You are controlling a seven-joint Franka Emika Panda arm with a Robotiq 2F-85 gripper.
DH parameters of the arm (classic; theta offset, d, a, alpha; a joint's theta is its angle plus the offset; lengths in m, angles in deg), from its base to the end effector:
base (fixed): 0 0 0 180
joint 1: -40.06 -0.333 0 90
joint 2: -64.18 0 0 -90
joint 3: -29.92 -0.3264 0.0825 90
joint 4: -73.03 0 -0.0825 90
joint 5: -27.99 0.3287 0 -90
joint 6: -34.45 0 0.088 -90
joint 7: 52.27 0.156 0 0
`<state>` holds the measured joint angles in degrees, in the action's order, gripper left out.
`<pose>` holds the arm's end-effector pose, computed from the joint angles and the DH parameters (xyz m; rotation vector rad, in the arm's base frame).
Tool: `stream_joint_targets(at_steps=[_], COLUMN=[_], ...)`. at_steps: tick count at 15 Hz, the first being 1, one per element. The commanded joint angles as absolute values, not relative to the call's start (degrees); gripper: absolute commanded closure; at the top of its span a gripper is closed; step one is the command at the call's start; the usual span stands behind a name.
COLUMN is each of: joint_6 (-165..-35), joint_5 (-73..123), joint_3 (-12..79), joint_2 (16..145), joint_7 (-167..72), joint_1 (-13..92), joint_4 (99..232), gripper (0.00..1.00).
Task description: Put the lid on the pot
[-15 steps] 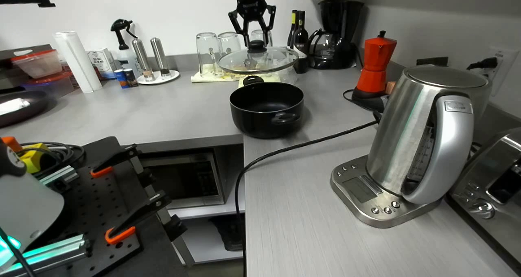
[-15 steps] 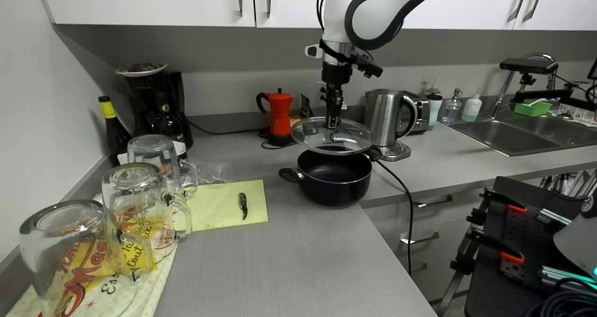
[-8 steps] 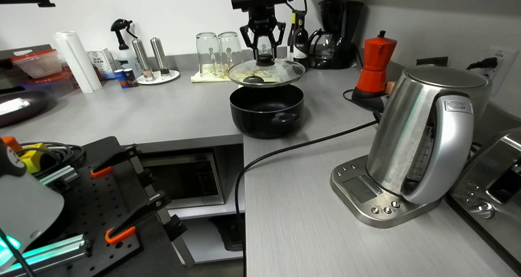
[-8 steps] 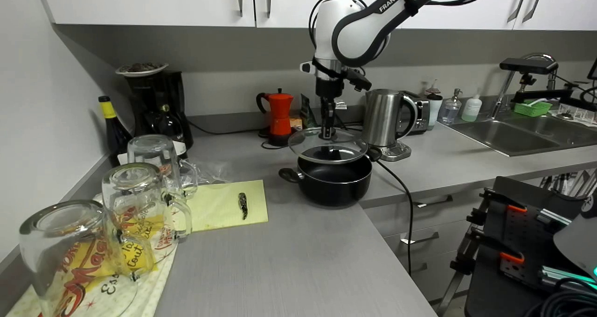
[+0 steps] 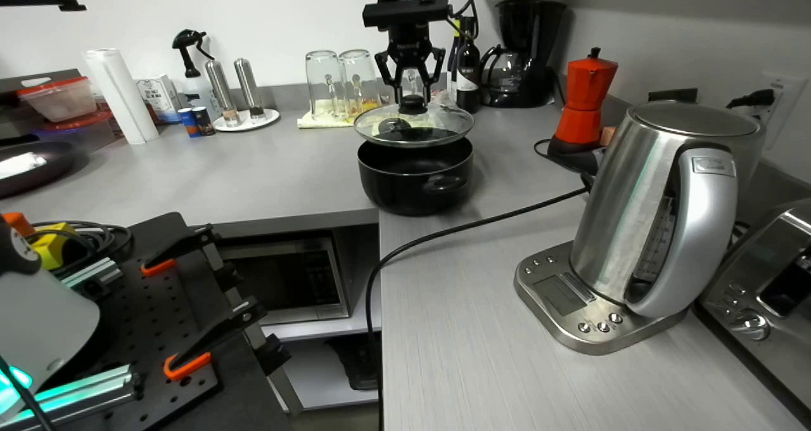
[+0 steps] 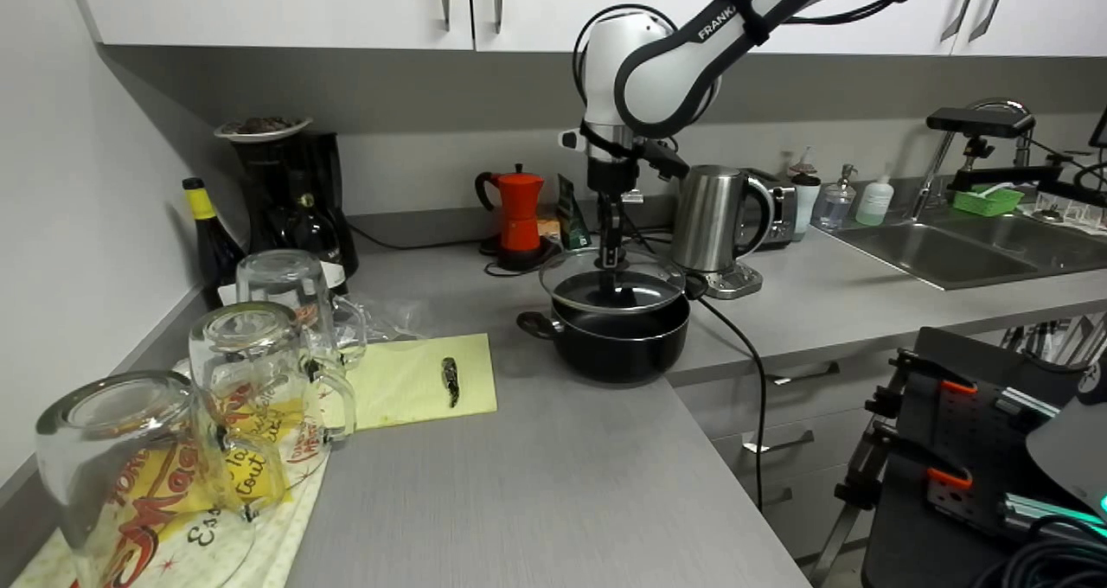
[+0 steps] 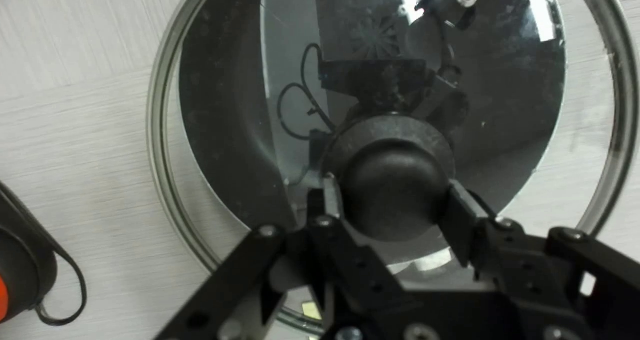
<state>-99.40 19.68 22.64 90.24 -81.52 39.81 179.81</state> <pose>0.6022 0.0675 0.2745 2.8857 1.0992 0.0206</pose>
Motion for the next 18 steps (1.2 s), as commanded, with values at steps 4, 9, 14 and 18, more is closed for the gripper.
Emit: stream_joint_targets(at_steps=[4, 9, 14, 18], joint_6=[-101.4, -104.5, -107.1, -108.8], joint_5=[19.7, 19.2, 19.3, 19.5], joint_3=[22.6, 22.8, 22.8, 22.7], joint_2=[90.7, 91.1, 90.7, 90.2], joint_7=[-82.4, -82.0, -82.0, -82.1], joint_1=[40.5, 40.6, 41.0, 41.6], joint_4=[179.7, 180.9, 183.0, 184.9], gripper=[0.75, 0.75, 0.75, 0.75])
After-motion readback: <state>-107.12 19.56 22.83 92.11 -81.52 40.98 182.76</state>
